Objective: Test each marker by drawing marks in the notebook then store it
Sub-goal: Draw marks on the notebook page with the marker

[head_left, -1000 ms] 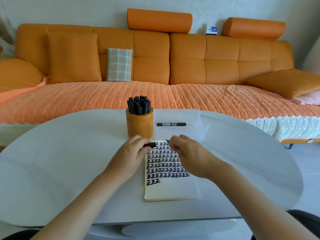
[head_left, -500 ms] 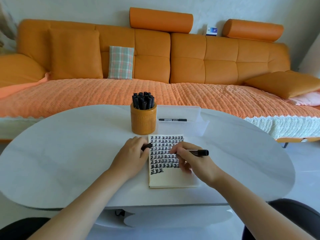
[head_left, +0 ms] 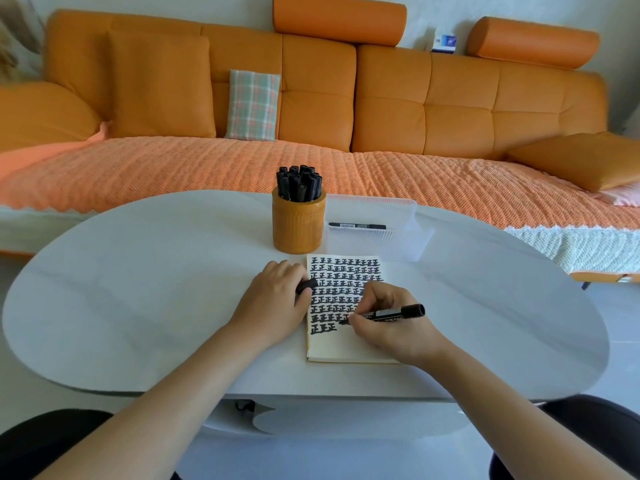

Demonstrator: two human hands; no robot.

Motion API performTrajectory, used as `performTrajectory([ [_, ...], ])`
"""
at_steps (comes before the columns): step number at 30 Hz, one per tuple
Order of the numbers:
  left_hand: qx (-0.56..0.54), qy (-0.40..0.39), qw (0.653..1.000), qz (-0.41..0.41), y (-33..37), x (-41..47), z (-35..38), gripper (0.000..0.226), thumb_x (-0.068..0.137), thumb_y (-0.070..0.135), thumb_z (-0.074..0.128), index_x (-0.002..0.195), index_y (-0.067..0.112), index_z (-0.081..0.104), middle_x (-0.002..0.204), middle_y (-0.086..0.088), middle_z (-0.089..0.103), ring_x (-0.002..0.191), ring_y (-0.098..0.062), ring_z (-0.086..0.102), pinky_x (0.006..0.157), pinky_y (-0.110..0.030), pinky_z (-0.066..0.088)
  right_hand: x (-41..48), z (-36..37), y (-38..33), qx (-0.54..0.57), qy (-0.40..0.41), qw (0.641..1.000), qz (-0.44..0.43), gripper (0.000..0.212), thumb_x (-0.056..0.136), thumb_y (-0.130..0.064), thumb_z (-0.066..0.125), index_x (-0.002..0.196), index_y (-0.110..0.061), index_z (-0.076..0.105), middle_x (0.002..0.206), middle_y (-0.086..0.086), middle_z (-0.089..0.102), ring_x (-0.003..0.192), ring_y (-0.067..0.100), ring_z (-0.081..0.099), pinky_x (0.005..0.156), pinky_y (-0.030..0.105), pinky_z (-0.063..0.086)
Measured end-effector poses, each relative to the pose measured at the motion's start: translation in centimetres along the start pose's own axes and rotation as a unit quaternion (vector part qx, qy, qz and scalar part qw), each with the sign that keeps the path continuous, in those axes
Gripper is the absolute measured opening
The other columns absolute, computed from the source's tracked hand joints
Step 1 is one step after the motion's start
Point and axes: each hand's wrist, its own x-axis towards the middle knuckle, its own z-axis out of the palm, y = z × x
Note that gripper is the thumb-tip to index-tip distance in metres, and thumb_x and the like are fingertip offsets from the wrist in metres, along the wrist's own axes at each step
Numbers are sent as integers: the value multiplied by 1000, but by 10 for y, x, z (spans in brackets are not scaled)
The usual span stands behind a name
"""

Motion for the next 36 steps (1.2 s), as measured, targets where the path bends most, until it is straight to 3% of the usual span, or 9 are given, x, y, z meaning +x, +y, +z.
performTrajectory([
  [3,4,0,1000,2,0,0,0,10,93,29,50,94,19,52,96,4,55,90,-16,44,73,-33,42,1,0,3,-12,-3,1000,-8,22,80,2,70,69,0,50,63,-3,57,54,11,46,51,22,37],
  [7,5,-2,1000,4,1,0,0,10,93,28,50,95,19,53,97,2,56,90,-17,44,73,-33,42,1,2,5,-16,-5,1000,-20,22,77,-9,71,68,-4,51,69,4,58,60,16,49,56,28,38],
  [16,6,-6,1000,4,0,1,0,9,94,29,49,95,20,52,97,3,55,90,-16,43,73,-30,41,0,2,5,-53,-11,998,-14,21,73,-12,67,66,-9,48,63,-4,51,57,14,43,54,29,34],
  [32,5,-6,1000,2,0,2,1,8,93,29,50,94,21,52,98,4,56,91,-16,44,73,-29,41,-2,2,-4,-33,-29,999,-6,24,79,7,64,67,-2,46,61,-4,50,55,12,42,50,25,34],
  [36,3,-8,1000,-1,0,2,1,9,93,29,50,95,21,53,99,4,56,92,-15,44,73,-29,42,-3,1,-4,-37,-25,999,-13,21,77,2,64,67,-4,46,64,0,50,58,14,43,53,28,34],
])
